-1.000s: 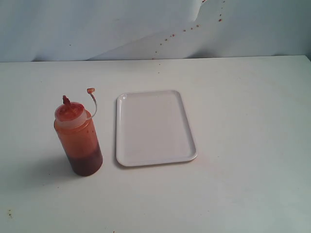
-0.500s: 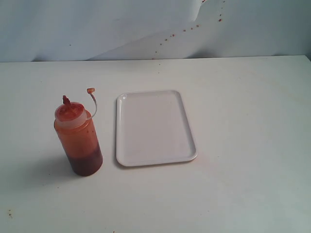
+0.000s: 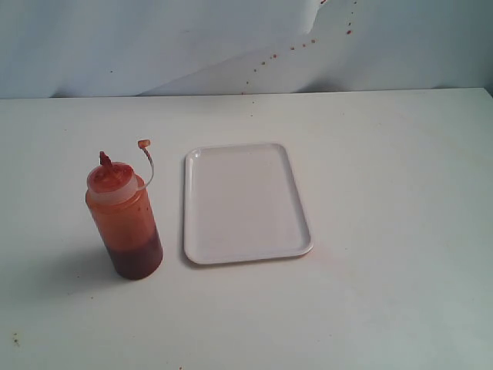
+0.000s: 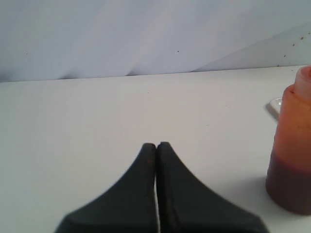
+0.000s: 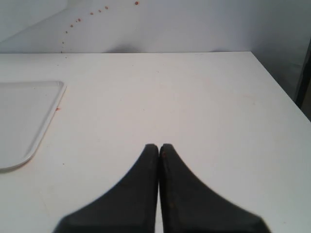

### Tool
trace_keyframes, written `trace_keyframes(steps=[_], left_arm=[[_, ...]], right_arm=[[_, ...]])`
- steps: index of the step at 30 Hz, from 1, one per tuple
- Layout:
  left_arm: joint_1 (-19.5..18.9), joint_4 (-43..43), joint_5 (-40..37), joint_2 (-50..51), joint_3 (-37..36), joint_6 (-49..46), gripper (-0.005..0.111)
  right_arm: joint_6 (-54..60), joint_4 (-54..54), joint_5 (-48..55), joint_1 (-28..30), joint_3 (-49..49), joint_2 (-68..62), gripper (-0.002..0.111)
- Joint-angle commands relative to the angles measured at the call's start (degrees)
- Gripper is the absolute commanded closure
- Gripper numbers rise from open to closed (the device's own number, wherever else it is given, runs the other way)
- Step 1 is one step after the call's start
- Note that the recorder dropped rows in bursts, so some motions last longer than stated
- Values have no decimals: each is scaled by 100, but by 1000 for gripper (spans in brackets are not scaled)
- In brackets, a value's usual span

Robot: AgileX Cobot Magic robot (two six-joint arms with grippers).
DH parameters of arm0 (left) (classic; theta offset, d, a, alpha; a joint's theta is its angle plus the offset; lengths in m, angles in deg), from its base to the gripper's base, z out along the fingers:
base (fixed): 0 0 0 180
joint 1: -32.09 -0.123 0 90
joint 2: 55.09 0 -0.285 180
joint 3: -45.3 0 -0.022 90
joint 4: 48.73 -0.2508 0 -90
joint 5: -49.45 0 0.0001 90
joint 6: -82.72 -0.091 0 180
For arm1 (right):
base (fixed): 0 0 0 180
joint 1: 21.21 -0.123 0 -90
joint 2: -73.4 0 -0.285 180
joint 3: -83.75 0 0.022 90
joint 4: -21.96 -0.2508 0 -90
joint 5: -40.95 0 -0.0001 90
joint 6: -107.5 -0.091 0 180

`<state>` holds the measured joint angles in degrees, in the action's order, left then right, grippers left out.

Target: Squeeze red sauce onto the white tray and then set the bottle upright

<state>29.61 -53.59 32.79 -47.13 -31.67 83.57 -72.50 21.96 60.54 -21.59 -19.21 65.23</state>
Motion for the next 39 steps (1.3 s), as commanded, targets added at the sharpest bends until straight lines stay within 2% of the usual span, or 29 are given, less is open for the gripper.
trace_keyframes(steps=[1, 4, 6, 9, 13, 15, 16, 19, 21, 27, 30, 33, 36, 39], left_arm=[[-7, -343, 148, -18, -26, -177, 107], [-7, -145, 1134, -18, -26, 31, 107], [-7, 487, 2122, -18, -26, 434, 107], [-7, 848, 3439, -18, -26, 777, 107], [-7, 811, 5313, -18, -26, 1842, 107], [-7, 643, 6139, -18, -26, 1874, 107], [-20, 643, 6259, -18, -26, 1780, 107], [-21, 643, 5019, 606, 344, 1703, 107], [-21, 582, 4572, 1382, 654, 1703, 107], [-21, -929, 4491, 4128, 1007, 2646, 107], [-21, -961, 4577, 5179, 1005, 2575, 107], [-21, -1525, 5304, 5972, 872, 2310, 107], [-21, -1843, 6033, 6541, 612, 1772, 107], [-21, -1764, 6198, 6878, 407, 1117, 107]], right_arm=[[0, 0, -20, 36, 17, 38, 108], [0, 0, -20, 36, 17, 38, 108], [0, 0, -20, 36, 17, 38, 108], [0, 0, -20, 36, 17, 38, 108], [0, 0, -20, 36, 17, 38, 108], [0, 0, -20, 36, 17, 38, 108], [0, 0, -20, 36, 17, 38, 108], [0, 0, -20, 36, 17, 38, 108], [0, 0, -20, 36, 17, 38, 108], [0, 0, -20, 36, 17, 38, 108], [0, 0, -20, 36, 17, 38, 108], [0, 0, -20, 36, 17, 38, 108], [0, 0, -20, 36, 17, 38, 108], [0, 0, -20, 36, 17, 38, 108]])
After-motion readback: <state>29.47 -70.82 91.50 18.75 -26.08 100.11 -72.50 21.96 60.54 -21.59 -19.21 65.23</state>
